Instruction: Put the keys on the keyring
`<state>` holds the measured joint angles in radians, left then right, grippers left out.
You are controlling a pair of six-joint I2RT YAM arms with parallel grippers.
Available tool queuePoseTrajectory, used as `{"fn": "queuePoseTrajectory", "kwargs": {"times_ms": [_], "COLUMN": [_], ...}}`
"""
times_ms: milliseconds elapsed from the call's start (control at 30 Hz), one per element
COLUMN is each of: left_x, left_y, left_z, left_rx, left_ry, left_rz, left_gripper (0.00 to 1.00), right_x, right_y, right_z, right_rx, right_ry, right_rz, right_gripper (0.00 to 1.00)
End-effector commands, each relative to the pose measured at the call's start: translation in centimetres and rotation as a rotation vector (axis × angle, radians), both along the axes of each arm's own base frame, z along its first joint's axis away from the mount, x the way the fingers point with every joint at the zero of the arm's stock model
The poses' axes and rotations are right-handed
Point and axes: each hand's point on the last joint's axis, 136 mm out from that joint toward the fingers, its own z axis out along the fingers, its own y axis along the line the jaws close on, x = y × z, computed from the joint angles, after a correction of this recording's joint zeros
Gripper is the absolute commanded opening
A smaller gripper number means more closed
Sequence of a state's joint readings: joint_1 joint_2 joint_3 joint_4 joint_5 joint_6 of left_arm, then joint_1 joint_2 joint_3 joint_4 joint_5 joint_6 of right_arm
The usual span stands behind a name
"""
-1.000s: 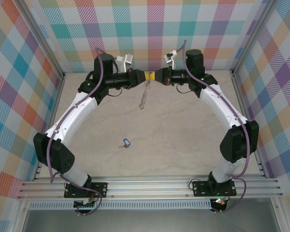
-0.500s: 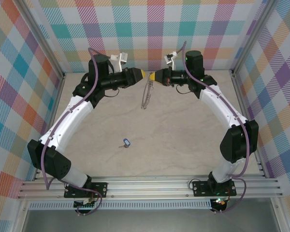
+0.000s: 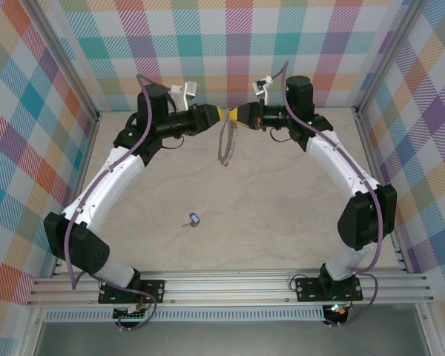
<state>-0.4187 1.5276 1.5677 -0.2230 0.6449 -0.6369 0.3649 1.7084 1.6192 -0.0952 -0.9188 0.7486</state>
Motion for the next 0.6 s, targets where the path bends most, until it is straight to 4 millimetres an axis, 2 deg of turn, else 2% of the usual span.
{"fn": "queuePoseTrajectory", "kwargs": {"times_ms": [0, 567], "left_x": [-0.2, 0.0], "left_y": [-1.0, -2.2], "left_z": [0.6, 0.9], "left_rx": [-0.027, -0.039], "left_ry": [-0.025, -0.029], "left_rz": [-0.033, -0.054], "left_gripper": [0.32, 0.32], "right_x": [-1.5, -1.5], "right_y": [-0.3, -0.1], "right_z": [4.0, 4.4], "right_rx": [0.056, 0.073], "right_ry": [-0.101, -0.103], "right_rz": [0.034, 0.051], "right_gripper": [0.00, 0.00]}}
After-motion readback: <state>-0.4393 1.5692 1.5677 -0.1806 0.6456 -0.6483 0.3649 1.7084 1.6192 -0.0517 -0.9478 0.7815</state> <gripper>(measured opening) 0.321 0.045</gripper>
